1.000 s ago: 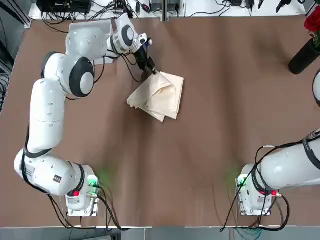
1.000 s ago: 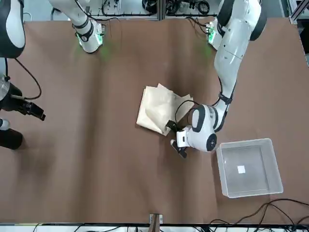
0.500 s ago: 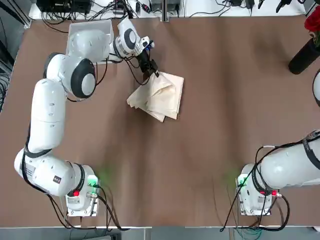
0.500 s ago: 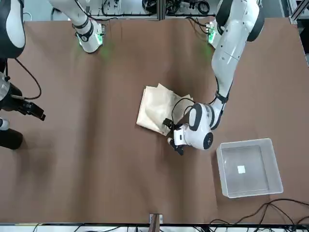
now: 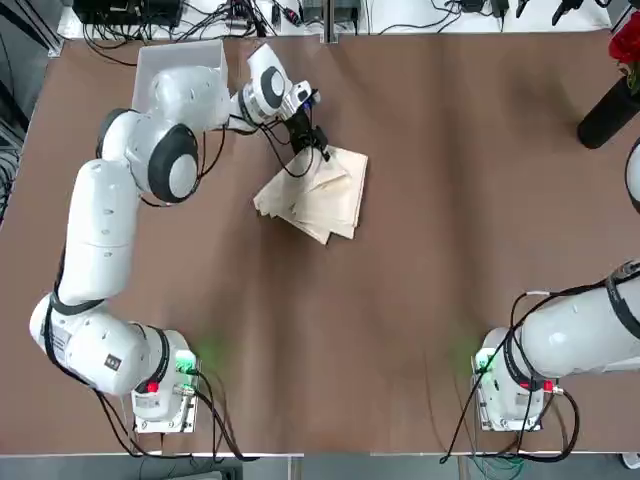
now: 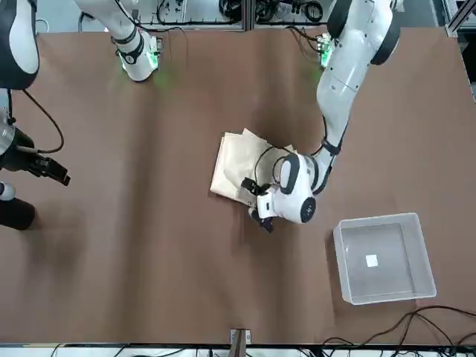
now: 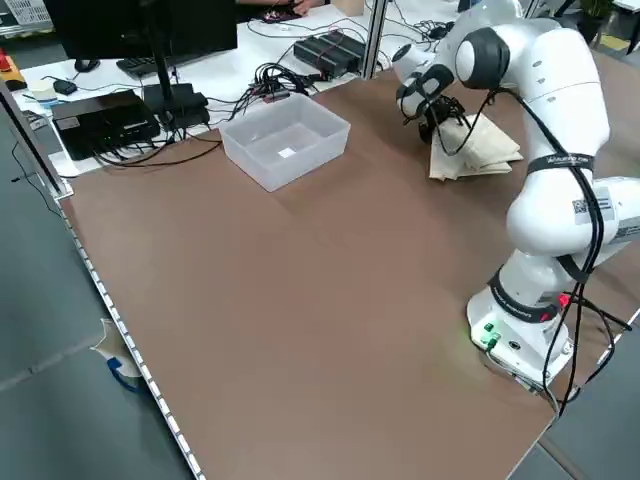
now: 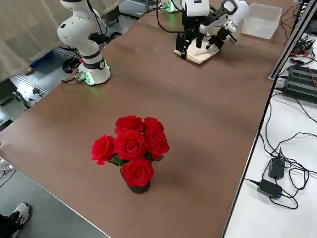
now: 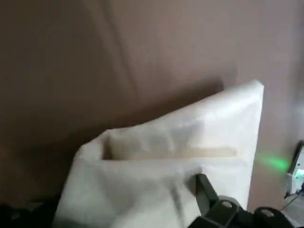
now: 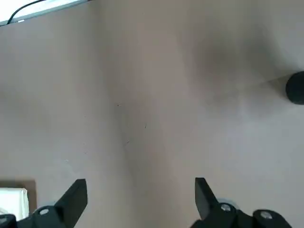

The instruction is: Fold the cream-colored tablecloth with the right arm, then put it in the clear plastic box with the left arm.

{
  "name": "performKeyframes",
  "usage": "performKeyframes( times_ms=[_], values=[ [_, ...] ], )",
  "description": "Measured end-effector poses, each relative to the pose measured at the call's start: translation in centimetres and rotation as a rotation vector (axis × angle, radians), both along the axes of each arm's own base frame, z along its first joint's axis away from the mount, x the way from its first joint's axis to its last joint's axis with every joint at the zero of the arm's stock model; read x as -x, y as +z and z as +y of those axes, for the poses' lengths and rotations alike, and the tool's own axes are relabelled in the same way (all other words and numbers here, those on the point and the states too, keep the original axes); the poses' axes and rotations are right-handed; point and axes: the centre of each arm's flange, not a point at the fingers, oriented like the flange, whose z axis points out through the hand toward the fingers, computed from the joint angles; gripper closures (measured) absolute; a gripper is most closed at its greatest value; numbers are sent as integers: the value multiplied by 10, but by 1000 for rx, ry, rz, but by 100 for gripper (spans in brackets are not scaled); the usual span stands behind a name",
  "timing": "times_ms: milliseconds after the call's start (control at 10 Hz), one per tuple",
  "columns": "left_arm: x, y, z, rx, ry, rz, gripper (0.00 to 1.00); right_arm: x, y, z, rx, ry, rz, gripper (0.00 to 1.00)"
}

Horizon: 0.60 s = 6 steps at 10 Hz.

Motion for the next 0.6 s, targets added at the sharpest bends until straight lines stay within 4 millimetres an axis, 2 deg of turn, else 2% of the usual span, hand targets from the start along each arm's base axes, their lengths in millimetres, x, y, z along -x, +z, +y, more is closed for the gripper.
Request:
performKeyframes(
  times_ms=[200,400,600],
  values=[
    [9,1,-15,-9,12,12,1,0,0,0,0,0,0,0],
    [16,1,-25,-14,8,13,14,0,0,0,0,0,0,0],
    [16,0,-24,-16,9,15,48,0,0,0,0,0,0,0]
  ],
)
